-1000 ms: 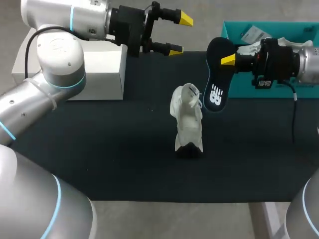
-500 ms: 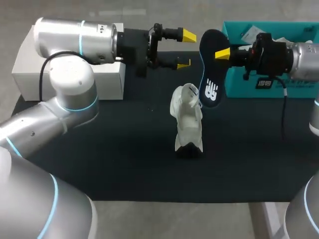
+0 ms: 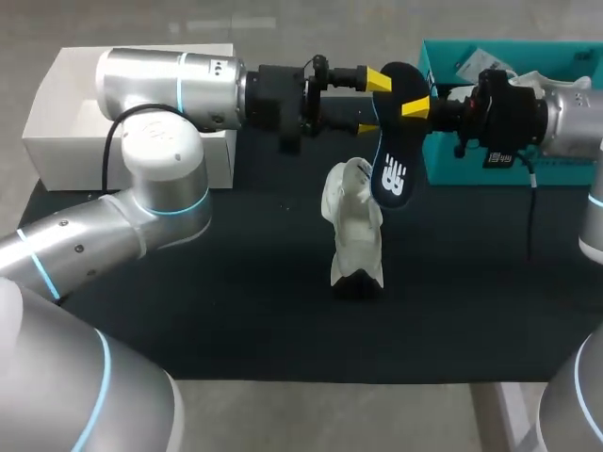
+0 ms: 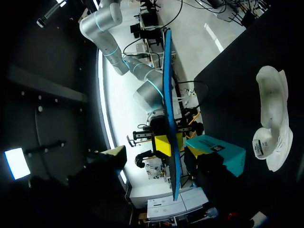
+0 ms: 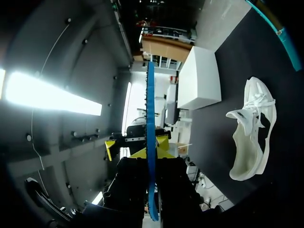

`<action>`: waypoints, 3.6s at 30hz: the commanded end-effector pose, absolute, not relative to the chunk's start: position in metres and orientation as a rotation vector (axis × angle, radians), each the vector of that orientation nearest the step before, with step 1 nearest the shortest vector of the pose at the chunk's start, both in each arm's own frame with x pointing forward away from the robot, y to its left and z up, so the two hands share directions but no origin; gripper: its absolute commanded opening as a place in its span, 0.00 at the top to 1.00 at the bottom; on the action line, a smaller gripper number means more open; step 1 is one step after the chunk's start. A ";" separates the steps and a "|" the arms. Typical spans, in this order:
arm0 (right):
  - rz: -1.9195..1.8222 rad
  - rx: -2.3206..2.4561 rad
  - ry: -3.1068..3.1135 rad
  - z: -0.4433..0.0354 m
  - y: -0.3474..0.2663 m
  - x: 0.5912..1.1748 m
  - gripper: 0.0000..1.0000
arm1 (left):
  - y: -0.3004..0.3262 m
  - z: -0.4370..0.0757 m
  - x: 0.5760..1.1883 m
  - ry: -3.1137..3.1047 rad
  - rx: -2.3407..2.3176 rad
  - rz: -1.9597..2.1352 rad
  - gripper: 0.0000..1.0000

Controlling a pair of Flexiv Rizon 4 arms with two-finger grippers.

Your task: Take the shoe out of the shoebox, open the shoe tongue, remove and reinsert the insole, then place the shoe into the shoebox

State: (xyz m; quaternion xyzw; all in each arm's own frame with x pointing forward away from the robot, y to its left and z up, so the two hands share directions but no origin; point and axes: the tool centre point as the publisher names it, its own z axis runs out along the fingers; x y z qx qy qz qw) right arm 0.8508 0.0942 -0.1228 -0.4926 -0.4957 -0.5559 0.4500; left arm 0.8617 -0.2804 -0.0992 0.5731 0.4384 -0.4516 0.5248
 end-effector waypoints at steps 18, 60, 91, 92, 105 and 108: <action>-1.381 -1.214 -1.222 -0.121 0.099 0.844 1.00 | -0.294 -0.113 0.859 1.061 1.334 -1.052 0.79; -1.356 -1.378 -1.312 -0.124 0.062 0.834 0.00 | -0.262 -0.126 0.847 1.317 1.182 -1.128 1.00; -1.060 -1.813 -1.639 -0.137 -0.033 0.803 0.00 | -0.256 -0.125 0.828 1.435 1.107 -1.209 1.00; -1.055 -1.836 -1.652 -0.136 -0.039 0.801 0.00 | -0.255 -0.125 0.828 1.437 1.106 -1.210 1.00; -1.112 -1.970 -1.621 -0.126 -0.096 0.791 0.00 | -0.250 -0.125 0.826 1.455 1.106 -1.213 1.00; -1.101 -1.897 -1.636 -0.130 -0.095 0.787 0.00 | -0.250 -0.124 0.826 1.454 1.109 -1.216 1.00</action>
